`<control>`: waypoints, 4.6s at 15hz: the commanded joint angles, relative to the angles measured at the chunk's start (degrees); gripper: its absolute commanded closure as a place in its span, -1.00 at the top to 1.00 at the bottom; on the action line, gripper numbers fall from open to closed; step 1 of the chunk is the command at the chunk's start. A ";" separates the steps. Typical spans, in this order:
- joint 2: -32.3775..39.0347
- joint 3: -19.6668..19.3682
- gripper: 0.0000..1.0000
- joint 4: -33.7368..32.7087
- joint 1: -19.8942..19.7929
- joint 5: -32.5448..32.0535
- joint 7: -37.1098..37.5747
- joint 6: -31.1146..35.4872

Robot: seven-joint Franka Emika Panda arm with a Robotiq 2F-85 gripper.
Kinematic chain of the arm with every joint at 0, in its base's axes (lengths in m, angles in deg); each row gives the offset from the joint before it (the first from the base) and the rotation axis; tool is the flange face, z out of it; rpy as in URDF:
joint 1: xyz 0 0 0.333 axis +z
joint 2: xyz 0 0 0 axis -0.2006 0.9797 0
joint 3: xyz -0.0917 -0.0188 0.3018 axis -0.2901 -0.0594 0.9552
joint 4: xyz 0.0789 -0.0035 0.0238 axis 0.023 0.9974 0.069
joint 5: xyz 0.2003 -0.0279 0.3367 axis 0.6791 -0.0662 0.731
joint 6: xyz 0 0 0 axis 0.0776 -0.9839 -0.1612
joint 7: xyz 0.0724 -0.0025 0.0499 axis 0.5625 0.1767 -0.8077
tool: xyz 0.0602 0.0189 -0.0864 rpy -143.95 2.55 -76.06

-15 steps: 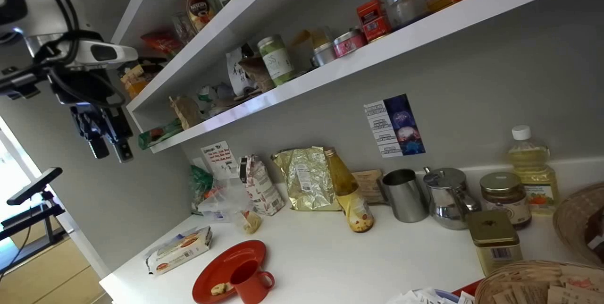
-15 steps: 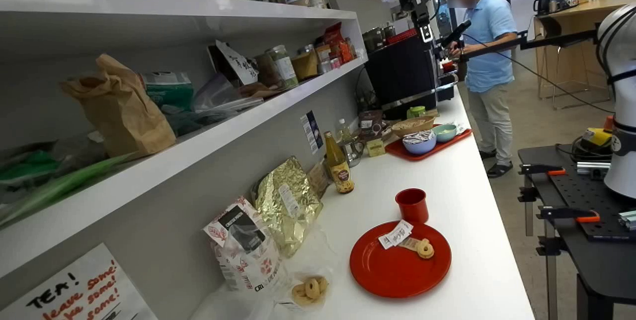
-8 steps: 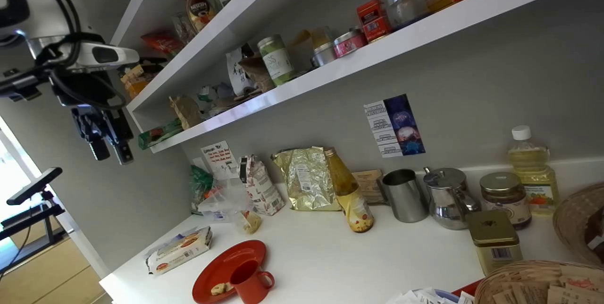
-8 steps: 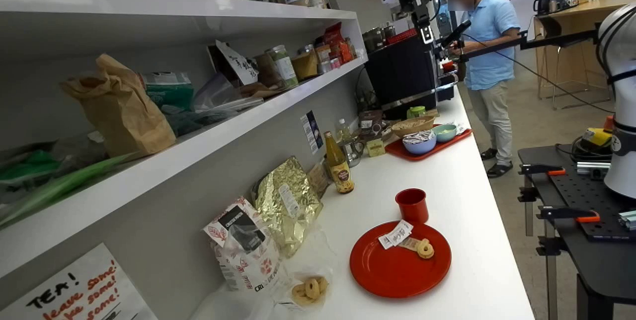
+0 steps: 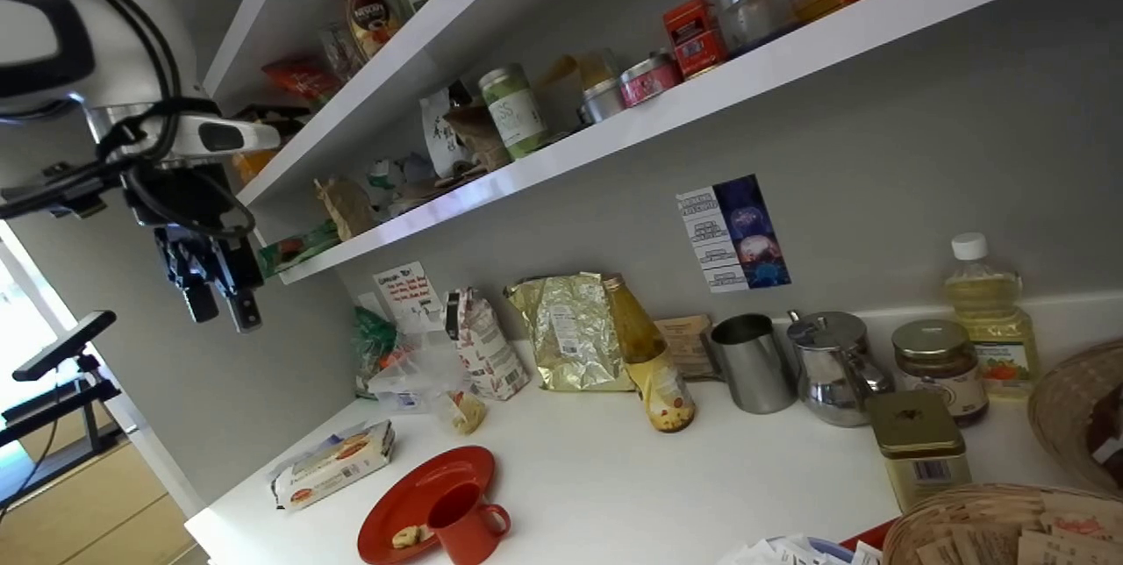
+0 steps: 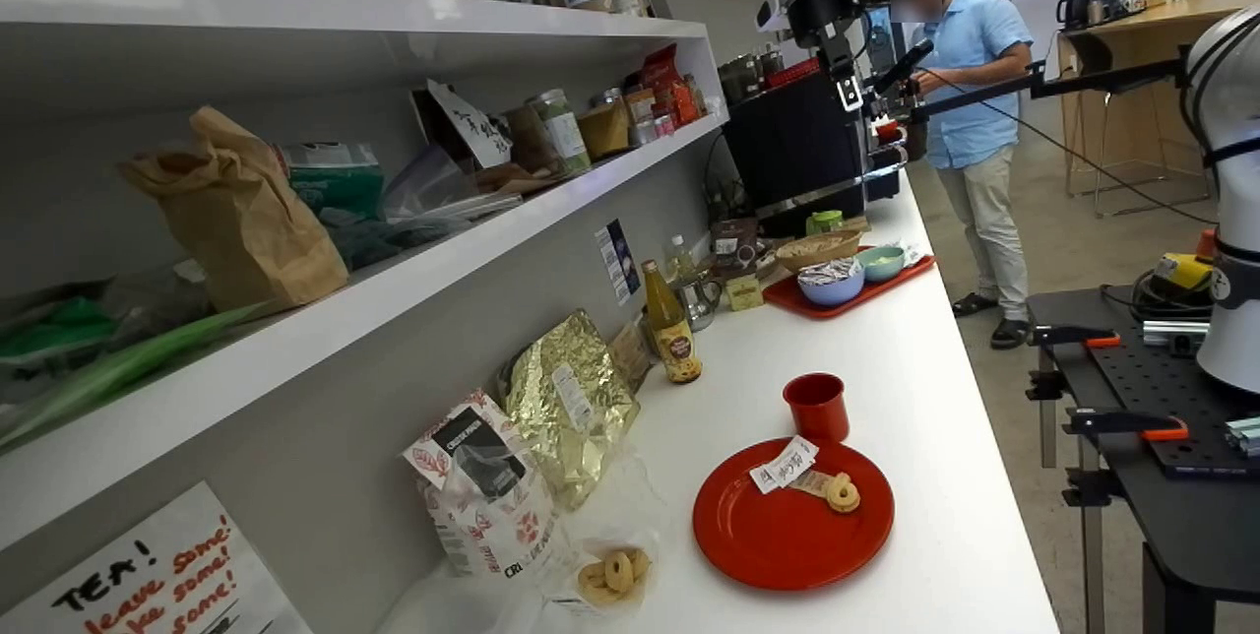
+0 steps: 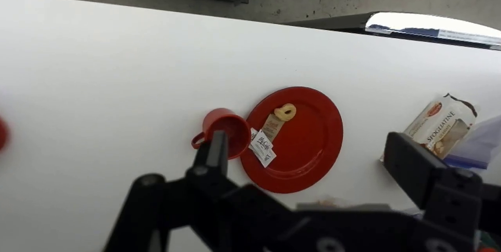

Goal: Pick up the red mug and put it on the red plate

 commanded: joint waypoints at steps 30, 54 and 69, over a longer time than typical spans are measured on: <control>19.60 7.36 1.00 7.12 -2.99 -4.19 27.08 34.93; 45.04 7.15 1.00 -1.30 2.50 -5.84 46.00 36.81; 51.69 5.31 1.00 -7.00 2.16 -4.22 46.14 35.44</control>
